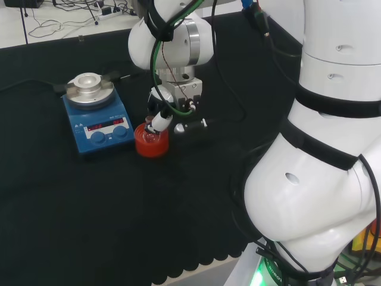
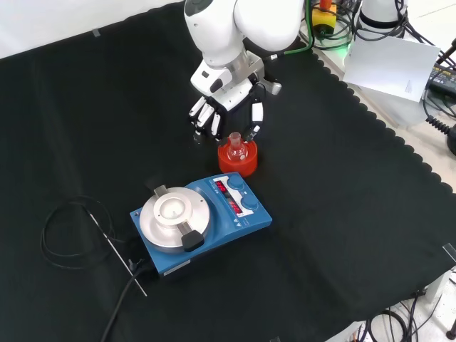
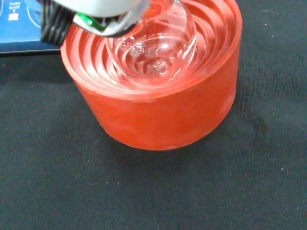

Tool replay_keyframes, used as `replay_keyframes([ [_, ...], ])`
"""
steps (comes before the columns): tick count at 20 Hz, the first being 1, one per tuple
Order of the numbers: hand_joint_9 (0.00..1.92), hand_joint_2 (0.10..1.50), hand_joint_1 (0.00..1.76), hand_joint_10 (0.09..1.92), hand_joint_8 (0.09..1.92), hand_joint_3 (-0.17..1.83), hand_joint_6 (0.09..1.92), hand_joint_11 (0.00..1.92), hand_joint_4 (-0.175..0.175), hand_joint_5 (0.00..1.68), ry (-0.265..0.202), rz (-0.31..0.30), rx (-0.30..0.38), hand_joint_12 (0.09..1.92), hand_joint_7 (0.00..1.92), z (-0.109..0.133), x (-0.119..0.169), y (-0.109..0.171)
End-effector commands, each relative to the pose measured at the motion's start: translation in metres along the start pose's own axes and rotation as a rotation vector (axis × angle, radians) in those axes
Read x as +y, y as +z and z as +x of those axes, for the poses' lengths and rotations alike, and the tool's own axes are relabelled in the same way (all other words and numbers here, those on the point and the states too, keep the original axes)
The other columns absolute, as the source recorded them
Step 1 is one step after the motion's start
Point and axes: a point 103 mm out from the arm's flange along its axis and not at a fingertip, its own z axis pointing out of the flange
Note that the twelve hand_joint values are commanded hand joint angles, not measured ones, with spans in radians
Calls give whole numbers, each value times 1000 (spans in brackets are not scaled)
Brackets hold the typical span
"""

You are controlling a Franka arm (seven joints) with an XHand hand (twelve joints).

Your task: Pick up the round-bottom flask.

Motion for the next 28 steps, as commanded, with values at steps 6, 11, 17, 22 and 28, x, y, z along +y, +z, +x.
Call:
replay_keyframes([
  [6, 520, 678, 891, 663, 669, 670, 762, 209, -88, 873, 4, 5, -2, 1391, 264, 3, 0, -2],
  [11, 528, 699, 909, 656, 671, 664, 775, 225, -104, 924, 9, 9, -3, 1386, 266, 4, 1, -2],
  [17, 589, 793, 1080, 622, 666, 587, 1006, 305, 71, 1060, 19, 1, -42, 1352, 329, 6, 0, -6],
  [22, 618, 726, 1092, 611, 668, 728, 1063, 342, 57, 1066, 32, -5, -21, 1344, 351, 3, -4, -21],
  [28, 624, 707, 1097, 609, 669, 768, 1078, 357, 45, 1069, 44, -29, -27, 1341, 351, 9, -14, -56],
])
